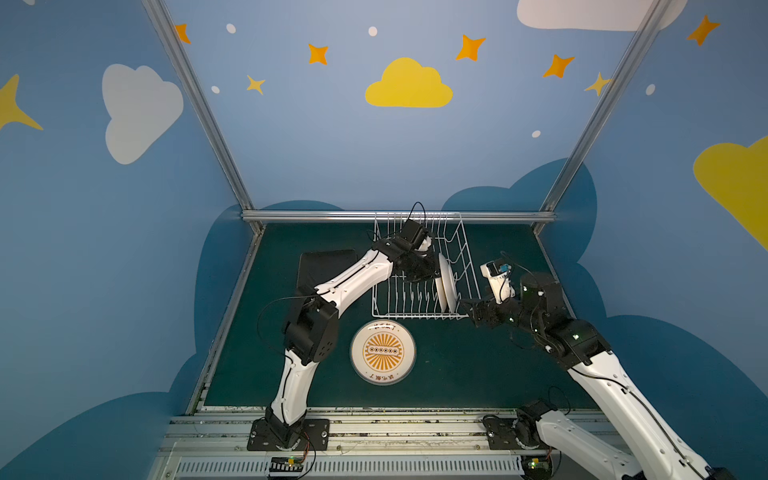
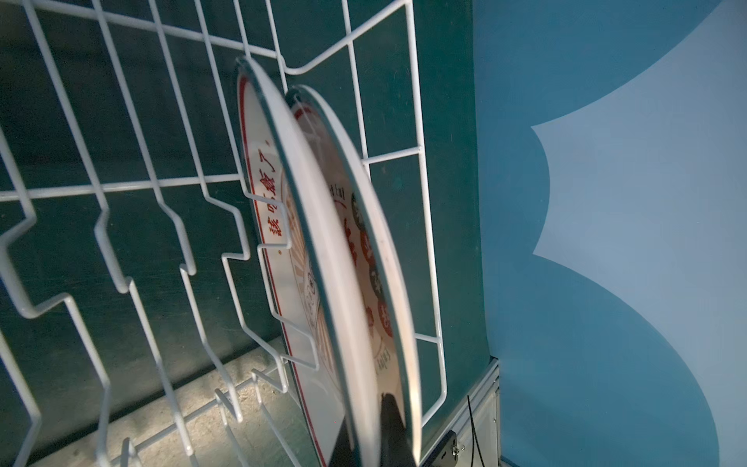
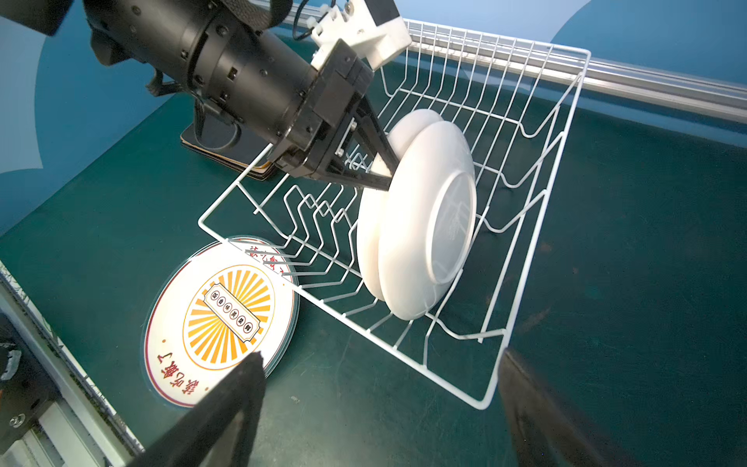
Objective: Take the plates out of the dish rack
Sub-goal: 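Close the left gripper on the printed plate's rim in the rack, then lift the printed plate up out of the rack with the left gripper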
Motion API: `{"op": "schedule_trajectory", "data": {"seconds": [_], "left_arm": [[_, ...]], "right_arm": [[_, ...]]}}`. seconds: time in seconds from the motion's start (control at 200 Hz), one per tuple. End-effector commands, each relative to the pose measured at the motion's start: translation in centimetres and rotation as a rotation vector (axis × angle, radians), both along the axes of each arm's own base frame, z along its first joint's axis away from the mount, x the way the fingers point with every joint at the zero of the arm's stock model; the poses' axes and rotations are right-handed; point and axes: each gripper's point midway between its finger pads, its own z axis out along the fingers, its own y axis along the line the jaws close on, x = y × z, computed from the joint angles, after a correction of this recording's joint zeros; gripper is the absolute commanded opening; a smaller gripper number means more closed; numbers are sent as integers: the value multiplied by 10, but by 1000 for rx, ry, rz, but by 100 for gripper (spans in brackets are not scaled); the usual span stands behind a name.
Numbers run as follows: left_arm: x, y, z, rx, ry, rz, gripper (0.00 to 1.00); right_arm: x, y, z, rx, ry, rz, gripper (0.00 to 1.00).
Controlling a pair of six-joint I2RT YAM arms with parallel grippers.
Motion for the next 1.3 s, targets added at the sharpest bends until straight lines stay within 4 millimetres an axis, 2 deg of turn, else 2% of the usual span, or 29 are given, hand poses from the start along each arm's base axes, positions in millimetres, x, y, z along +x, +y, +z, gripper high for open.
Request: {"op": "schedule_trajectory", "data": {"seconds": [0.0,0.666,1.001,1.191,1.292], "left_arm": [[-3,18,25,9,-3,50,3],[-17,50,90,-10,-133,110,3],[-22,55,112,-42,-174,114,3],[-24,60,138,-102,-247,121,3],[-26,62,158,-142,-336,100,3]], "right_arm": [[1,-1,18,26,-30,-13,90],[1,-3,21,31,-33,-27,90],[5,-2,22,62,13,-58,89],[5,-2,28,84,4,-69,90],[7,-5,34,107,5,-106,92]]}}
